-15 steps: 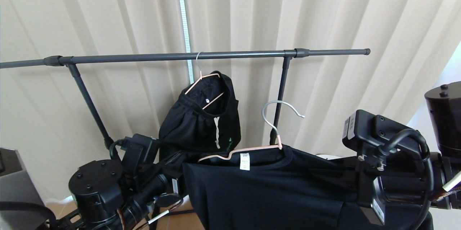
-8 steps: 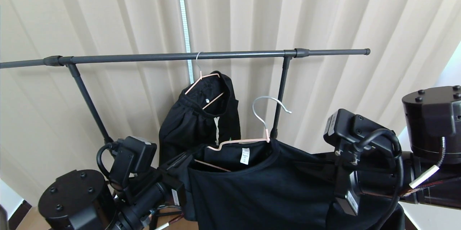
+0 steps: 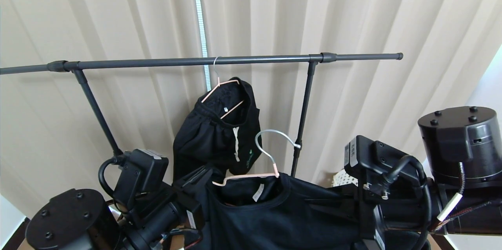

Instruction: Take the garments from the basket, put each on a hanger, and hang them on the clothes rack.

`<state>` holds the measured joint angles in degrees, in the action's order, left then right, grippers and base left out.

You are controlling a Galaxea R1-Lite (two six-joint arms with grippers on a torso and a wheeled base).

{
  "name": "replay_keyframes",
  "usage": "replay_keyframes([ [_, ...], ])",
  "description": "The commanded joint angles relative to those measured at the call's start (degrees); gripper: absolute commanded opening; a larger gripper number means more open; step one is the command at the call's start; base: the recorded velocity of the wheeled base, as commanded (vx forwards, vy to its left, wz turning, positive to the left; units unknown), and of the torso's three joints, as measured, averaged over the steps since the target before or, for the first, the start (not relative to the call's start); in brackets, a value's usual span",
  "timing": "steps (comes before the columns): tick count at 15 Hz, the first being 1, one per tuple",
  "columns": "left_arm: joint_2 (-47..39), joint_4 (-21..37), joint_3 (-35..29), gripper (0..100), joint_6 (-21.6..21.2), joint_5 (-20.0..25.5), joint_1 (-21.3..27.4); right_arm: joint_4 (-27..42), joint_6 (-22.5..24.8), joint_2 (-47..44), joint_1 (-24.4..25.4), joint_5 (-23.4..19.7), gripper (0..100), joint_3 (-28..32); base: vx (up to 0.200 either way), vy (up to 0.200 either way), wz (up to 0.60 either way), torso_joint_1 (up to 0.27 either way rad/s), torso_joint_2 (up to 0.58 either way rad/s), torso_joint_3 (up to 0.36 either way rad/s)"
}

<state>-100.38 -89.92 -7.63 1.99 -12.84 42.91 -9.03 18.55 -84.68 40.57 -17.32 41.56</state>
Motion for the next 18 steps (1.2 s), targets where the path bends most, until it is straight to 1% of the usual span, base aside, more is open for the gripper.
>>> replay_keyframes([
  [1, 1.32, -0.08, -0.02, 0, 0.03, 0.0, 0.77, -3.36, -0.98, -2.51, 0.04, -0.69, 0, -1.39, 0.0, 0.0, 0.0, 0.0, 0.0, 0.0],
  [3, 1.68, -0.08, -0.02, 0, 0.03, 0.0, 1.47, -9.34, -3.09, -4.09, 0.12, -0.69, 0, -3.33, 0.0, 0.0, 0.0, 0.0, 0.0, 0.0],
  [4, 1.68, -0.08, -0.02, 0, 0.03, 0.0, 1.47, -9.34, -3.09, -4.09, 0.12, -0.69, 0, -3.33, 0.0, 0.0, 0.0, 0.0, 0.0, 0.0],
  [5, 1.85, -0.08, -0.02, 0, 0.03, 0.0, 2.35, -14.79, -3.61, -5.59, 0.12, -0.78, 0, -5.35, 0.0, 0.0, 0.0, 0.0, 0.0, 0.0],
  [7, 2.12, -0.08, -0.1, 0, 0.03, 0.0, 2.88, -16.54, -3.7, -6.99, 0.12, -1.4, 0, -5.7, 0.0, 0.0, 0.0, 0.0, 0.0, 0.0],
  [10, 2.12, -0.08, -0.19, 0, 0.21, 0.0, 4.11, -17.42, -3.96, -7.61, 0.12, -2.45, 0, -5.79, 0.0, 0.0, 0.0, 0.0, 0.0, 0.0],
  [12, 2.2, -0.08, -0.19, 0, 0.3, 0.0, 4.99, -19.44, -6.6, -7.96, 0.12, -2.54, 0, -6.23, 0.0, 0.0, 0.0, 0.0, 0.0, 0.0],
  [13, 2.29, -0.08, -0.1, 0, 0.3, 0.0, 5.43, -20.15, -7.04, -8.22, 0.12, -2.54, 0, -6.4, 0.0, 0.0, 0.0, 0.0, 0.0, 0.0],
  [18, 4.49, -0.08, -0.02, 0, 1.7, 0.0, 9.65, -27.53, -8.27, -12.44, 0.56, -2.63, 0, -8.34, 0.0, 0.0, 0.0, 0.0, 0.0, 0.0],
])
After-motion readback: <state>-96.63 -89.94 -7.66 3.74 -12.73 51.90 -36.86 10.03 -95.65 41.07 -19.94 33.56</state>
